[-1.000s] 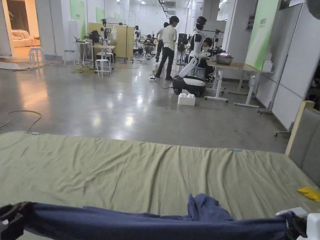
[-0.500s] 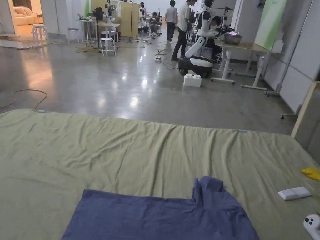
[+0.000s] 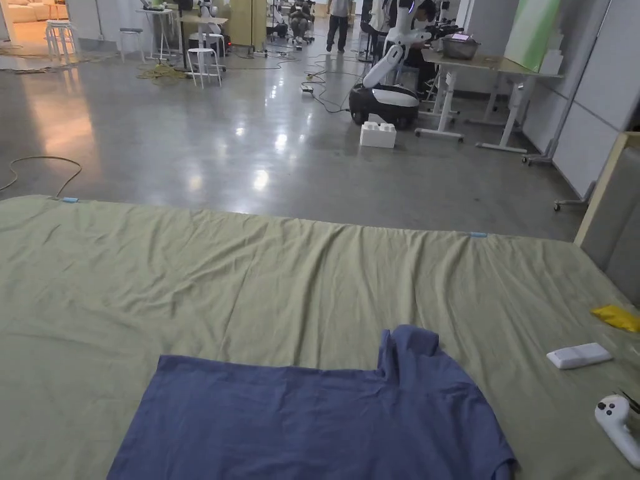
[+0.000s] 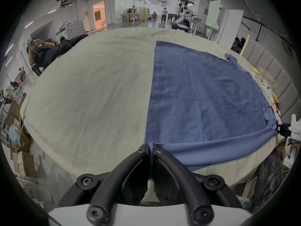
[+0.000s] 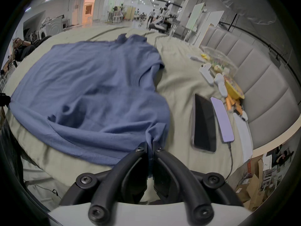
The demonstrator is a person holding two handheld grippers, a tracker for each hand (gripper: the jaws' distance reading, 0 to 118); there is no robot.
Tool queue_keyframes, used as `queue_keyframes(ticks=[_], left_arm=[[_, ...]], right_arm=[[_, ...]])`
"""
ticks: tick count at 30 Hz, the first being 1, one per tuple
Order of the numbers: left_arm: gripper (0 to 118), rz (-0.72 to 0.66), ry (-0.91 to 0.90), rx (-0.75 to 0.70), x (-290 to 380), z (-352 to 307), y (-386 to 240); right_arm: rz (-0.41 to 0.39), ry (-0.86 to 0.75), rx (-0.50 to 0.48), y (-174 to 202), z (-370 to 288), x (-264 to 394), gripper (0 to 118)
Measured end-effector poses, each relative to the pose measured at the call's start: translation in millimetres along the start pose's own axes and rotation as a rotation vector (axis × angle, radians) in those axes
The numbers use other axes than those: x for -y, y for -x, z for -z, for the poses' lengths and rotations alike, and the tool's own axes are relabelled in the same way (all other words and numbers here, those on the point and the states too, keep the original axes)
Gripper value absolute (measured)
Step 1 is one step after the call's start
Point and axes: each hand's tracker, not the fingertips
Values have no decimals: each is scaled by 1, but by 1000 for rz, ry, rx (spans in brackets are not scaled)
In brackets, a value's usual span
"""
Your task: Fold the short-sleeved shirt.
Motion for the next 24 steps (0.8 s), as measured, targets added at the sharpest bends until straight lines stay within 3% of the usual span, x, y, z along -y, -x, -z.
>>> queue_keyframes(ticks=[3,4,6,8,11,14,17,24], left_arm=[[5,-20,-12,1,1,1,0],[6,-26,-15,1,2,-3,-1],[14,-33,-18,-5,-4,-9,-2],[29,-14,-74,-40,-12,-15,-5],[47,42,-187,-65,-33,-31,-21],[47,65,-324,-34,-61,-47,-41],[47,54,-462,8,-87,-59,-63],[47,91,-706,24,-129,-97,-117]], right_arm=[[-14,16,8,6,2,5,8],[-26,13,18,9,-1,4,15],[-57,-4,65,11,-11,-4,52],[-35,-72,83,9,-28,-19,80],[91,-228,12,3,-58,-51,83],[166,-400,-4,6,-76,-82,97],[152,-575,95,22,-84,-108,98],[197,-799,56,44,-112,-151,95]])
